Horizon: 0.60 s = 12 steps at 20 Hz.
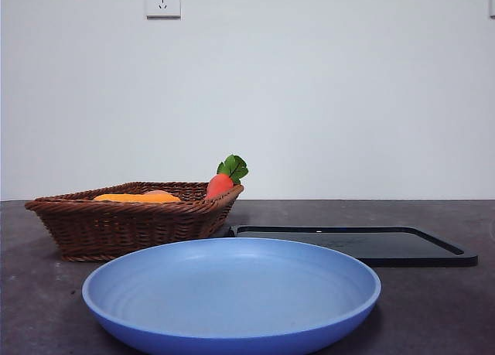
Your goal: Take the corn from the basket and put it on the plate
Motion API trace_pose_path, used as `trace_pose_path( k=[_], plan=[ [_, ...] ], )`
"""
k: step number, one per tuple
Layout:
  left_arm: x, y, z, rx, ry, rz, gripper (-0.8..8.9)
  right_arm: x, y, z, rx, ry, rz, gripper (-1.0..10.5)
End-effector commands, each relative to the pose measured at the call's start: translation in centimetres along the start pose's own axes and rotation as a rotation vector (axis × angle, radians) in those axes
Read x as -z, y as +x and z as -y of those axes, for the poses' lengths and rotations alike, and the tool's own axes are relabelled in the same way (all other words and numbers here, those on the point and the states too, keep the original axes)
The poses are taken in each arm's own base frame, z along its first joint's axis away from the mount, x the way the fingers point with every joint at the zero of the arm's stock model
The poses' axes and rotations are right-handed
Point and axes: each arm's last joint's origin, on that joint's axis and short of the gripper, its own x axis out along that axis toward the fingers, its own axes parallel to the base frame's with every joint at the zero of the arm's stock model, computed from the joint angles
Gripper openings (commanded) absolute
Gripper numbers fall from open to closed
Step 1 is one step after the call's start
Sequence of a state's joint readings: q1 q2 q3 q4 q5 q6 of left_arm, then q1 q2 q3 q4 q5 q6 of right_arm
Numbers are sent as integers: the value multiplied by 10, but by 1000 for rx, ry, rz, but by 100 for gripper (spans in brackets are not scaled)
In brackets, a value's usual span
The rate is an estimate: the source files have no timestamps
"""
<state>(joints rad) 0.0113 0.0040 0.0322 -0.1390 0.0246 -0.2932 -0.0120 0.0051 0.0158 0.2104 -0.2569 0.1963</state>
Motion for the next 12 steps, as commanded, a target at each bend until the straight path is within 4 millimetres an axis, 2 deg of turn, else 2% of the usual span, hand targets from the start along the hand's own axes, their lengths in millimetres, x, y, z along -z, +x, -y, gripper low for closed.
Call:
trace_pose_path(
  k=[1,6,12],
  plan=[
    [0,0,0,0,-70,5,7,-3,0,0,25,95,37,3],
    [-17,-5,6,43,-103,45,7,-15,-1,-1,72,167,39,3],
    [-53,-18,18,91,-99,77,7,-35,2,-4,87,182,-33,3]
  ],
)
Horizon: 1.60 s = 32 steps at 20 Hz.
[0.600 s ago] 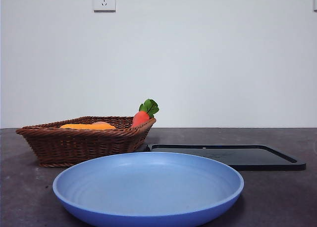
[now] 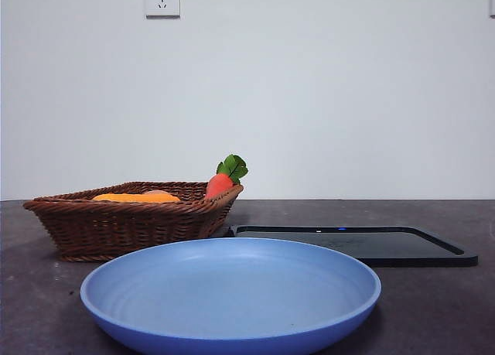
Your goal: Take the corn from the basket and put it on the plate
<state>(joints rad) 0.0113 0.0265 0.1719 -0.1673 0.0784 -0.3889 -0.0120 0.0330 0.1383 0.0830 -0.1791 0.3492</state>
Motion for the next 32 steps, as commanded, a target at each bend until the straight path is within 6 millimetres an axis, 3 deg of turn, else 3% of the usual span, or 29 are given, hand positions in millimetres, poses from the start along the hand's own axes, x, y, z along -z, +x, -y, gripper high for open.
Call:
trace_pose_path(
  k=[1,8,17,22,29,31,32],
  plan=[
    [-20,-4,9,13,-7,5,7,-9,3,-3,11,23,-47,3],
    [-58,-4,27,61,80,-142,7,-36,22,-13,-35,-1,-275,3],
    [-81,8,42,196,134,-405,7,-63,50,-26,-182,-28,-613,3],
    [-85,12,44,235,150,-522,7,-63,59,-33,-243,-51,-805,3],
    [-82,16,44,248,140,-587,9,-47,65,-42,-317,-65,-973,3],
    [-82,16,44,247,139,-588,75,-46,67,-42,-319,-62,-981,53],
    [-82,16,44,247,138,-588,178,-46,67,-42,-315,-58,-984,147]
  ],
)
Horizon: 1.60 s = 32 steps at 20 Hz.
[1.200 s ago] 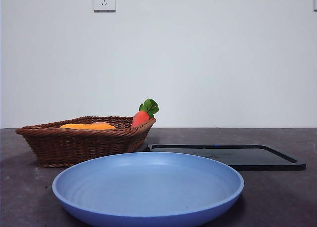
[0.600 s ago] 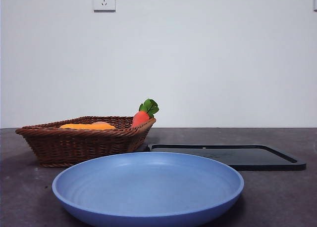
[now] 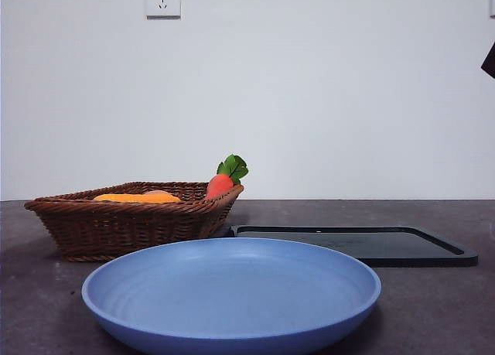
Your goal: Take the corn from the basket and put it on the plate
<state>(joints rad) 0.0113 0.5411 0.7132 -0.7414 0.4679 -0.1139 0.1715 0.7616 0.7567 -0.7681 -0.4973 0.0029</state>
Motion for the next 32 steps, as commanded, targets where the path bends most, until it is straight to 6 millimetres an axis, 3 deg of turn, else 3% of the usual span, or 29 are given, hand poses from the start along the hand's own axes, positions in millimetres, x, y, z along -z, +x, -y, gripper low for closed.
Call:
trace_pose_path(
  k=[1,3,9,16,19,23,27,32],
  plan=[
    [-4,-3,2,3,24,16,266,-4,-1,-1,-4,-6,9,238],
    [-4,-3,2,2,21,13,387,-5,1,0,-4,15,1,301],
    [-4,-3,2,2,10,12,389,-11,28,4,-61,42,-83,301],
    [-4,-3,2,3,5,11,389,-15,103,7,-136,51,-257,300],
    [-4,-3,2,2,5,11,389,-10,137,11,-152,62,-326,300],
    [-4,-3,2,2,5,11,389,2,169,13,-164,69,-408,276],
    [-4,-3,2,2,5,11,389,11,186,10,-175,59,-453,231],
    [-3,-3,2,2,4,10,389,19,197,14,-170,75,-501,78]
  ],
)
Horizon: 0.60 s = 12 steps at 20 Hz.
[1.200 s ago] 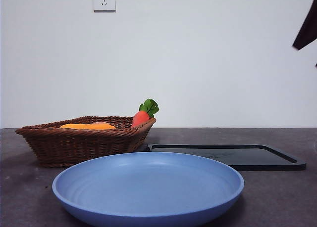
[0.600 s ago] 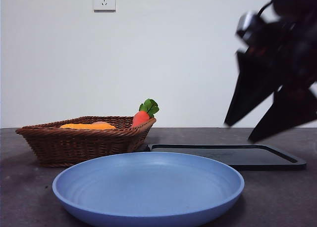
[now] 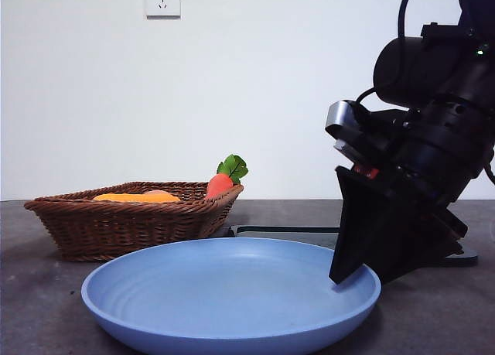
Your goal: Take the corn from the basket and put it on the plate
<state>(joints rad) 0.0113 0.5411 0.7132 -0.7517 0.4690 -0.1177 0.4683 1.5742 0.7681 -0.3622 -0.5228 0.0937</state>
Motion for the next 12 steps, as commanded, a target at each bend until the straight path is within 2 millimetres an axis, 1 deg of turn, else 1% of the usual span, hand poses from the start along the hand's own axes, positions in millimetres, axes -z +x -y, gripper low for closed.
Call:
trace_pose_path(
  k=[1,5,7,9,12],
  plan=[
    [-4,-3,2,2,12,17,389,0,8,2,1,13,-29,13],
    [-5,-1,1,3,16,22,389,1,6,2,5,44,-32,4],
    [-8,2,0,3,25,8,389,1,0,0,6,47,-26,4],
    [-13,7,0,11,38,-16,389,3,-12,-4,7,46,-11,4],
    [-29,24,0,39,89,-44,389,8,-40,-15,11,43,25,4]
  ],
)
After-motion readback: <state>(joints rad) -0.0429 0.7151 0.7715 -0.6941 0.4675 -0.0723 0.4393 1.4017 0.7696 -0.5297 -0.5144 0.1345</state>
